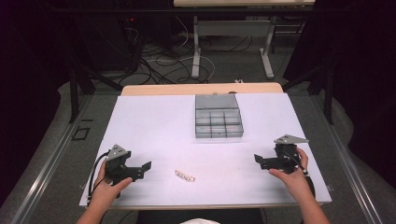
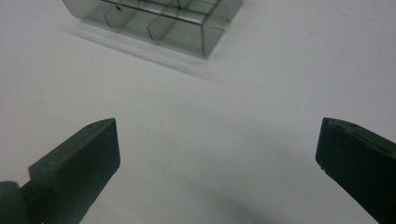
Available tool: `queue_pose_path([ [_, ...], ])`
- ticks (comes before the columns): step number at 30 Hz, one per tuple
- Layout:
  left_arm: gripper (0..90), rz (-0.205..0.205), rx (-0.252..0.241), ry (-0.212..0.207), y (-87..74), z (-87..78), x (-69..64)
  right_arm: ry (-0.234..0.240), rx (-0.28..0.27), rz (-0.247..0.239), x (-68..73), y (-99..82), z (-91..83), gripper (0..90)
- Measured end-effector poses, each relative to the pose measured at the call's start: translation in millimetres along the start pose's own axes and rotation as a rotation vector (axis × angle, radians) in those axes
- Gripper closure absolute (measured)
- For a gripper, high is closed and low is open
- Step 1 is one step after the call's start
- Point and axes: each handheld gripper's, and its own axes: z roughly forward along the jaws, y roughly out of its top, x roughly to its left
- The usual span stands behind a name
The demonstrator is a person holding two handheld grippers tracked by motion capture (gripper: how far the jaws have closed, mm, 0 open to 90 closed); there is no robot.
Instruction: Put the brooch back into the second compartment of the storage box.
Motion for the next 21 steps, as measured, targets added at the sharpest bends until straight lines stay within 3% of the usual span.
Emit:
queue_pose_path([
  [6,0.2,0.009,-0.014,-0.015,0.4,-6.5,-1.3,0.018,-0.004,-0.044,28.0,14.7,-1.8,0.0],
  [11,0.2,0.007,-0.023,-0.018,2.2,-9.7,-2.7,0.045,0.019,-0.079,41.0,19.0,-1.2,0.0],
  [21,0.2,0.017,-0.025,-0.032,4.2,-14.0,-7.6,0.087,0.033,-0.095,60.3,28.8,-9.6,0.0],
])
